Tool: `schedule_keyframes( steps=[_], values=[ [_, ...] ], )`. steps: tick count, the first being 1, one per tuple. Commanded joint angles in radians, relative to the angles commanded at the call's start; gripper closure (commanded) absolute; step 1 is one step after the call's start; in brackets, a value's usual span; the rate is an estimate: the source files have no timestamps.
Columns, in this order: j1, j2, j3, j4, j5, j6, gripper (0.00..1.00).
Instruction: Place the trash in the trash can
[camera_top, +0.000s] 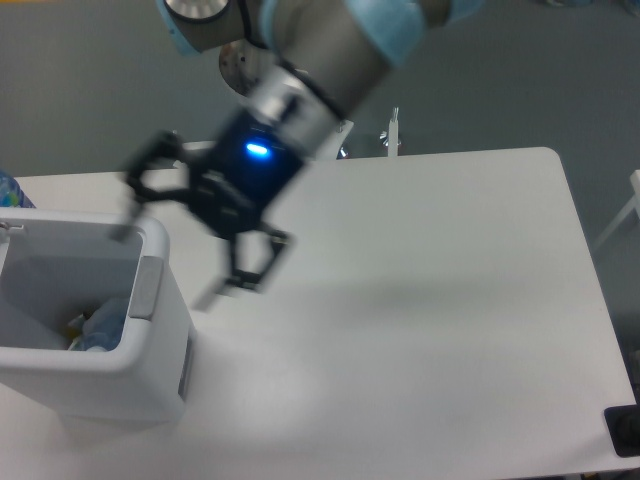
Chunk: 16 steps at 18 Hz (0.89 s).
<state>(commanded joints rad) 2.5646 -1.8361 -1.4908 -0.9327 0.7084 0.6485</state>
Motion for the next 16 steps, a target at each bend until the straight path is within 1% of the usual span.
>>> schedule_keyframes(
  steps=[2, 4, 6, 7, 9, 10, 11, 12, 13, 14, 16],
  values=[
    [0.041, -0.005, -0.046, -0.002, 0.087, 0.101, 0.0],
    [0.089, -0.014, -0.075, -0.002, 0.163, 0.199, 0.0],
    [0.138, -0.028, -0.095, -0.002, 0.183, 0.316, 0.0],
    [0.156, -0.038, -0.097, -0.003, 0.213, 0.368, 0.0],
    [0.163, -0.052, -0.097, -0.008, 0.371, 0.446, 0.0],
    [0.163, -0.058, -0.098, -0.009, 0.467, 0.485, 0.0],
    [0.158, -0.078, -0.088, -0.017, 0.587, 0.535, 0.0],
    [0.146, -0.081, -0.091, -0.026, 0.685, 0.586, 0.0],
    [0.122, -0.083, -0.092, -0.031, 0.738, 0.62, 0.0],
    [0.106, -0.083, -0.097, -0.032, 0.761, 0.637, 0.0],
    [0.103, -0.084, -0.095, -0.032, 0.773, 0.642, 0.0]
  ],
)
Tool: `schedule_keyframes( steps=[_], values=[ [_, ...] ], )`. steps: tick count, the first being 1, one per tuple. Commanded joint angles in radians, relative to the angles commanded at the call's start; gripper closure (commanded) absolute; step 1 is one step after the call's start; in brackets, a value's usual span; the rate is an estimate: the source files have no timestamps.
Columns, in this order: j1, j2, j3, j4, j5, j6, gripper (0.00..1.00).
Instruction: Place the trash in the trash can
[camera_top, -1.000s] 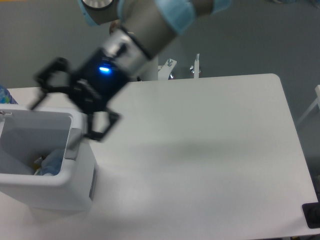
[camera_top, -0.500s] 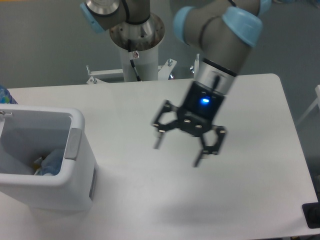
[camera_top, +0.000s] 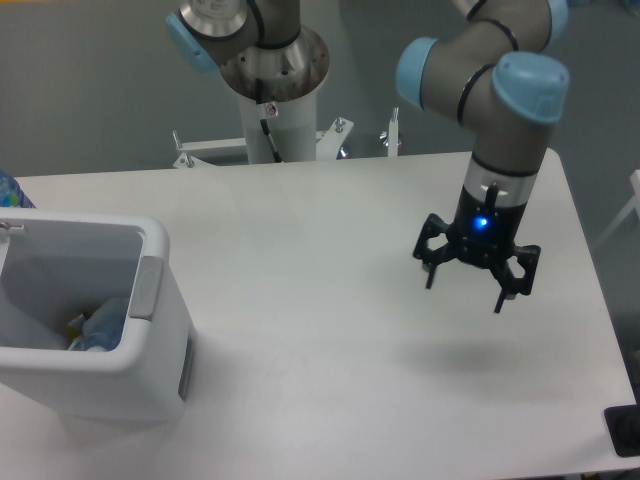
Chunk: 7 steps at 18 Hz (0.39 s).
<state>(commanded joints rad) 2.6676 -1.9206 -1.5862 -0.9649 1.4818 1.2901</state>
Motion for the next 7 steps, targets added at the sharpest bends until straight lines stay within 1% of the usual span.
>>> schedule_keyframes(
  steps=[3, 5, 7],
  values=[
    [0.002, 0.0, 0.002, 0.0, 0.011, 0.002, 0.0],
    [-0.006, 0.0, -0.012, 0.0, 0.012, 0.002, 0.0],
    [-0.009, -0.002, -0.018, 0.002, 0.037, 0.003, 0.0]
  ],
)
